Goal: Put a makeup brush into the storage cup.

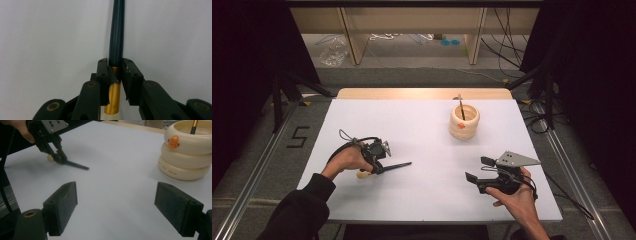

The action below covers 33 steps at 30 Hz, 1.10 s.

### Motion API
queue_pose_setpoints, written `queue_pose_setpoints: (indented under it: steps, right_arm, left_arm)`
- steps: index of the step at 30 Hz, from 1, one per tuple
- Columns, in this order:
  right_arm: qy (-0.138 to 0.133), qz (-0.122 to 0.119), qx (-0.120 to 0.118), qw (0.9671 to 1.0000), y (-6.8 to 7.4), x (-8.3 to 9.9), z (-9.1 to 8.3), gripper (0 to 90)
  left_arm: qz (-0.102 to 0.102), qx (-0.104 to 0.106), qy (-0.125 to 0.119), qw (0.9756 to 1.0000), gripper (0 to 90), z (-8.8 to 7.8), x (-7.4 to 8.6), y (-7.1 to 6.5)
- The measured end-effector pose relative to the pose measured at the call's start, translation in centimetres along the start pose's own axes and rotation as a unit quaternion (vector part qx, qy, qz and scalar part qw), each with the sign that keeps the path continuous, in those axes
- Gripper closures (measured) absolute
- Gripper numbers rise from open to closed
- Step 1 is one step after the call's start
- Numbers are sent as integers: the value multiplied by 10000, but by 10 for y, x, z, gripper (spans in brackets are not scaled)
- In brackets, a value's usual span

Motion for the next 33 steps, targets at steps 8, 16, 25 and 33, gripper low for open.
queue_pose_setpoints:
  steps: [8, 16, 25, 33]
  right_arm:
    - [-114, -72, -1, 9999, -1, -1, 2, 195]
    - [-102, -91, -15, 9999, 0, -1, 2, 195]
    - [24, -261, -53, 9996, 2, -3, 0, 220]
    - [272, -847, -212, 9958, 12, -10, 4, 224]
  left_arm:
    - [78, -39, 32, 10000, 783, 0, -1, -1]
    - [204, -3, -9, 9998, 784, -5, -2, -6]
    - [451, -87, -115, 9989, 784, -16, -11, -22]
    - [869, -187, -209, 9958, 784, -25, -28, -44]
Point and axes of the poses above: each handheld gripper's, and its own axes: z roughly forward along the jaws, x roughly out of its underside, y roughly to its left, the point moved 5 cm from there along z, roughly forward along the jaws, and after that the axes turned 7 degrees about y, right-handed, at the moved point
